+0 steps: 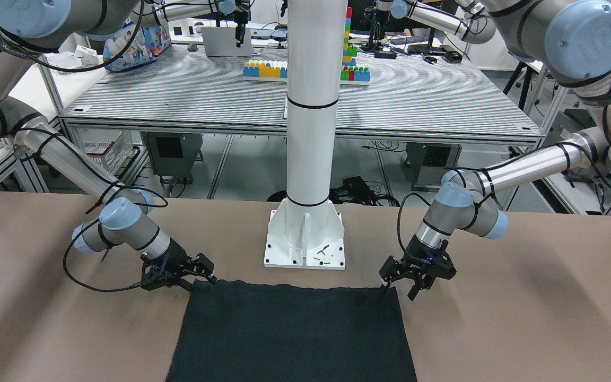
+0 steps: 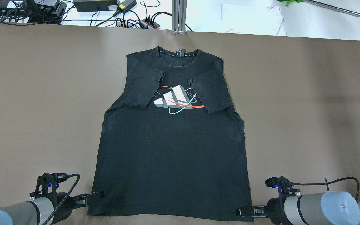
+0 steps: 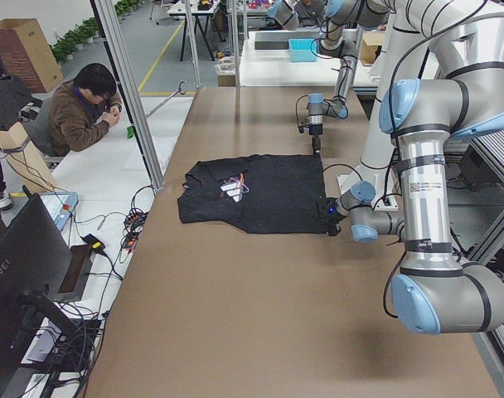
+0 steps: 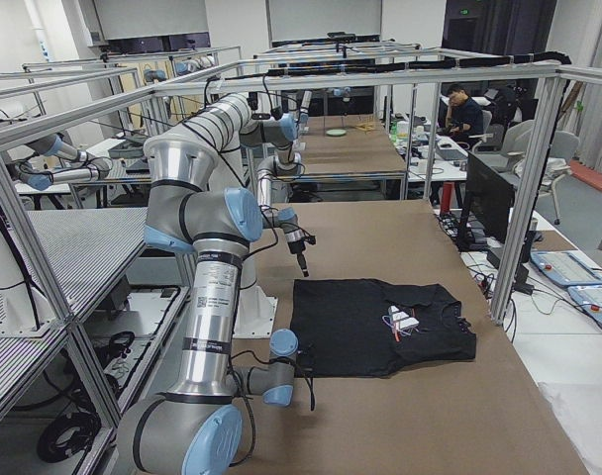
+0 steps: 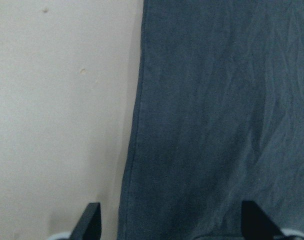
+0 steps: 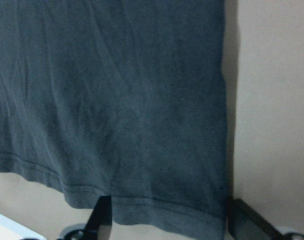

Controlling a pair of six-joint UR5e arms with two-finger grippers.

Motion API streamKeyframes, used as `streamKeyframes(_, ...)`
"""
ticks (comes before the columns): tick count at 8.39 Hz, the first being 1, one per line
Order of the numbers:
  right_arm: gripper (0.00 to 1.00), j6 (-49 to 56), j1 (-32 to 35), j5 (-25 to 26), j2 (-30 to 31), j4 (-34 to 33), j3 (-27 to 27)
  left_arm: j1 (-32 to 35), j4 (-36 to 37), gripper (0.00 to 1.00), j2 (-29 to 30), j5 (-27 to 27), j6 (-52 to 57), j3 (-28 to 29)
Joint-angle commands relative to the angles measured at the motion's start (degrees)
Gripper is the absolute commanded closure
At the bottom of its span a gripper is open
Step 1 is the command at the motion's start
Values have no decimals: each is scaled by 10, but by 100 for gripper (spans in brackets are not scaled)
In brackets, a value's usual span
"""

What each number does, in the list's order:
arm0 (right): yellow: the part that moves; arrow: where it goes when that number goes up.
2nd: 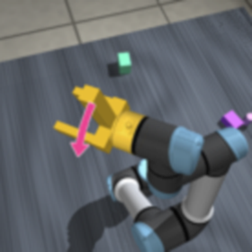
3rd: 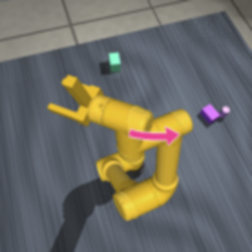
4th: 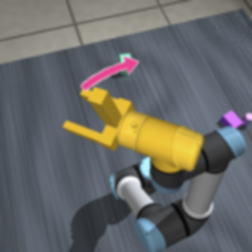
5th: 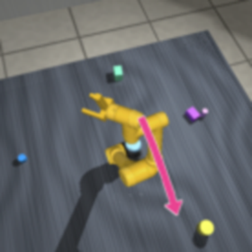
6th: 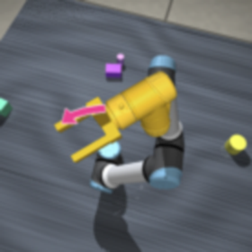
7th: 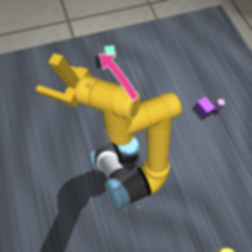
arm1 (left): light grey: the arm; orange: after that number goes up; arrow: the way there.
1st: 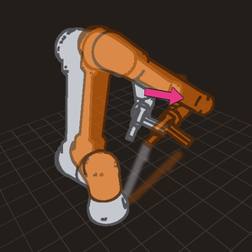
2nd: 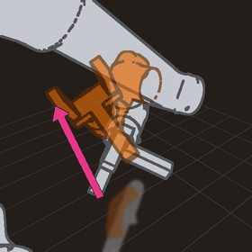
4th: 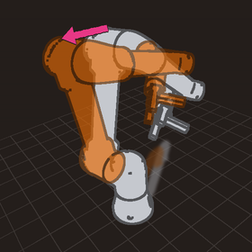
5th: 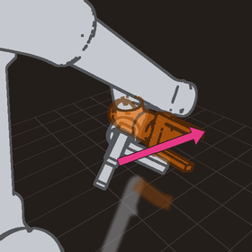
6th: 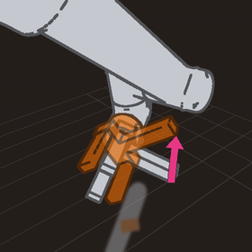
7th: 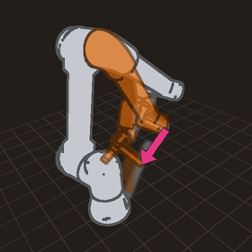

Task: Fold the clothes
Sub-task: 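Grasp the hem corners nearest the robot with both grippers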

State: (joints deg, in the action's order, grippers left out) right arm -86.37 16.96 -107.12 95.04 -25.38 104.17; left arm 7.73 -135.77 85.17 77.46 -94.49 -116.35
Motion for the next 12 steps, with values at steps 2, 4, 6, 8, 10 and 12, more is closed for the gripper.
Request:
streamKeyframes(2,95,-9,-3,1,1,-6,0,-2,0,0,3,0,0,3)
streamKeyframes(4,100,-9,-2,1,3,-4,4,-2,1,0,5,0,0,3)
streamKeyframes(6,100,-9,-2,0,3,2,9,-2,-23,0,-1,0,2,7)
streamKeyframes(8,100,-9,0,-1,3,2,17,-38,-154,0,-23,-22,1,59)
streamKeyframes(10,100,-9,1,-2,7,2,26,-71,-153,0,-21,-56,1,59)
streamKeyframes(12,100,-9,4,-4,8,2,28,-78,-151,0,-20,-57,1,60)
